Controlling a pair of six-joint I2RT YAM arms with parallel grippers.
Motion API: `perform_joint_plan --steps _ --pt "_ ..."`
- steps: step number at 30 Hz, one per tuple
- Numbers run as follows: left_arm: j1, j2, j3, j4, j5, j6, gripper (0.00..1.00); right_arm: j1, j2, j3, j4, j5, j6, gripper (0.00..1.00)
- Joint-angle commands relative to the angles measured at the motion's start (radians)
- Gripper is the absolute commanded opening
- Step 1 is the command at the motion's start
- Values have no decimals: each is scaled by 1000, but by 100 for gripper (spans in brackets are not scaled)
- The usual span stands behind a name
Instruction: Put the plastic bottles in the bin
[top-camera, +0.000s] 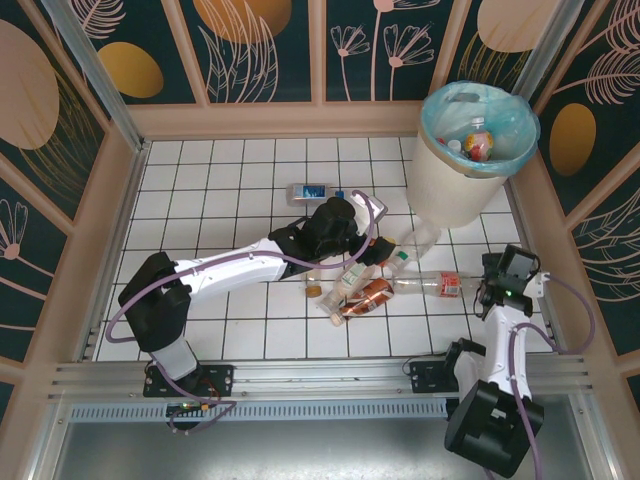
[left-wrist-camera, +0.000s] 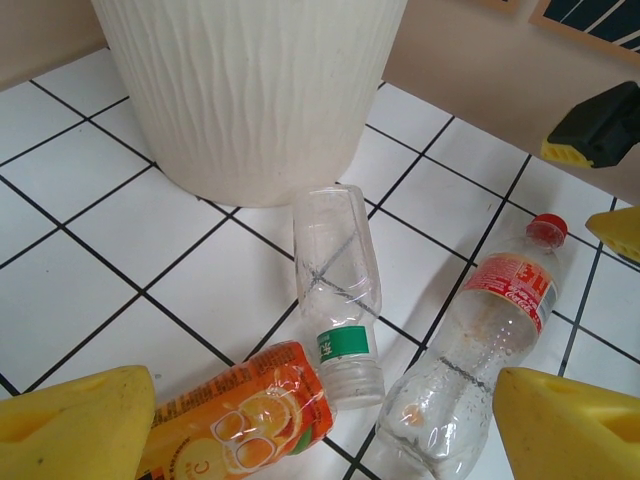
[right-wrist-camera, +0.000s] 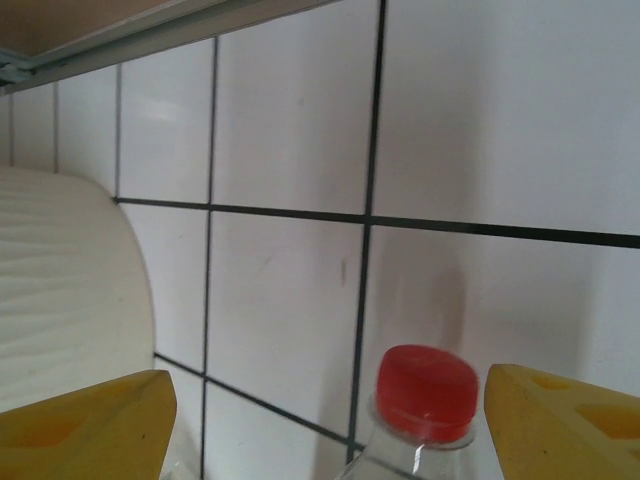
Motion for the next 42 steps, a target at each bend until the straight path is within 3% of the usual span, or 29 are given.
perform_joint_plan --steps 1,15,28,32,42 --pt "-3 -5 29 -2 -3 -10 88 -42 33 -23 65 5 -7 82" --pt "-3 64 121 -73 -35 -66 85 -92 182 -142 329 -218 -32 75" --pt "-3 72 173 -112 -76 -68 85 -196 131 -169 372 -296 -145 33" --pt "-3 88 205 -117 -80 -61 85 -243 107 -171 353 -331 -164 25" --pt "-2 61 212 -103 -59 -55 85 -237 -42 -201 319 -357 -191 12"
